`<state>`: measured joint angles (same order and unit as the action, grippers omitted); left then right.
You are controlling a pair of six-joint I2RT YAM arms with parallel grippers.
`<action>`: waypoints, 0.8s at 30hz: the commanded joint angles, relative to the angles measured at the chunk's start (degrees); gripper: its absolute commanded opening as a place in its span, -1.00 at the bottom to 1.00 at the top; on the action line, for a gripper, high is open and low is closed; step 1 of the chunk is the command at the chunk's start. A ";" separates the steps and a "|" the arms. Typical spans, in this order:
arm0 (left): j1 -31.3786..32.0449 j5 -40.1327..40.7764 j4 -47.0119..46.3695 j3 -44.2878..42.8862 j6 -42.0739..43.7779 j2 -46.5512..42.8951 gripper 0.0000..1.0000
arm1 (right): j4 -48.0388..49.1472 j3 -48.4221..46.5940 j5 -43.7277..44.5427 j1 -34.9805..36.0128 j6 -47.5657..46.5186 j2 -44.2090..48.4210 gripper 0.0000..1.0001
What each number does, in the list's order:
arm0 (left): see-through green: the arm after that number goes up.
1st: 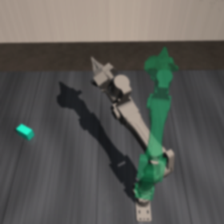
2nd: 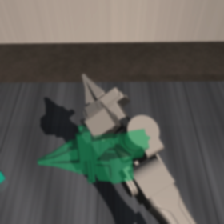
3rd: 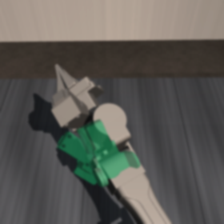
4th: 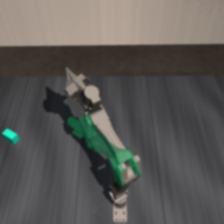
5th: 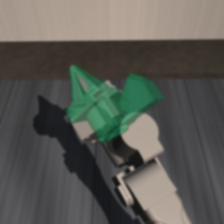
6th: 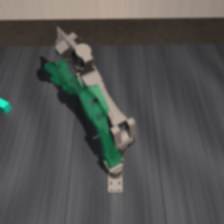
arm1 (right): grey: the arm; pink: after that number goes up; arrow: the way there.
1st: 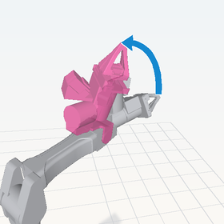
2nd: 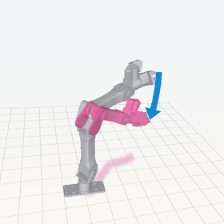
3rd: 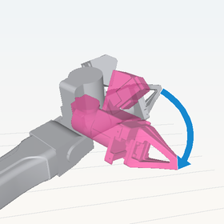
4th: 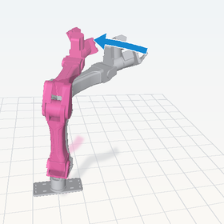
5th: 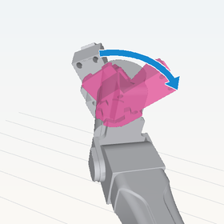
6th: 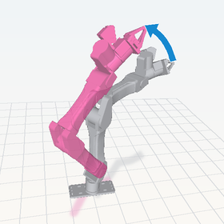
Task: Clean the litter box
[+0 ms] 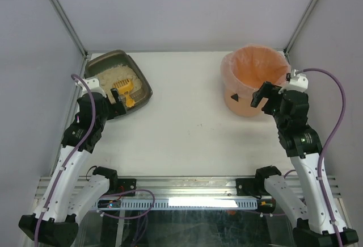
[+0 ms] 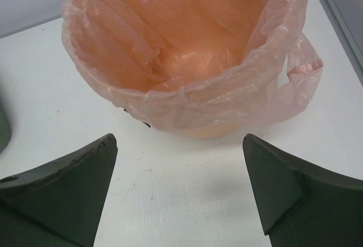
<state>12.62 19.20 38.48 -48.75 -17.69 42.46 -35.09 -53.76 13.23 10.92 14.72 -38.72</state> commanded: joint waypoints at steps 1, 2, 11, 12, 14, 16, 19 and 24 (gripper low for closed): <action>-0.99 -2.59 -2.90 -4.08 -1.65 2.78 0.94 | -0.28 -5.20 -0.58 -1.43 2.68 -3.26 0.94; -1.01 -2.55 -2.80 -4.47 -1.77 3.45 0.95 | -0.70 -5.80 -0.66 -1.63 2.86 -3.89 0.95; -1.62 1.70 -2.44 -6.71 -4.79 6.15 0.98 | -4.25 -10.81 -1.24 -2.53 3.83 -5.80 0.99; -1.60 2.24 -2.21 -6.95 -5.32 6.42 0.98 | -5.07 -11.65 -2.98 -2.59 3.32 -6.16 0.99; -1.68 3.64 -1.43 -7.52 -6.69 7.29 0.98 | -6.63 -13.74 -7.57 -2.62 1.99 -7.07 0.98; -1.94 4.52 -0.83 -8.13 -7.89 8.24 0.98 | -7.23 -14.93 -12.23 -2.71 0.52 -7.38 0.97; -2.98 5.61 0.11 -9.03 -9.54 9.49 0.98 | -6.98 -16.21 -16.31 -2.79 0.22 -7.10 0.94; -6.07 5.51 0.27 -9.43 -10.44 10.28 0.98 | -9.17 -20.37 -24.03 -2.11 0.98 -11.52 0.87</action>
<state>8.51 22.76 38.85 -55.37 -25.93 52.62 -43.94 -69.43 -1.93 8.49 16.36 -47.40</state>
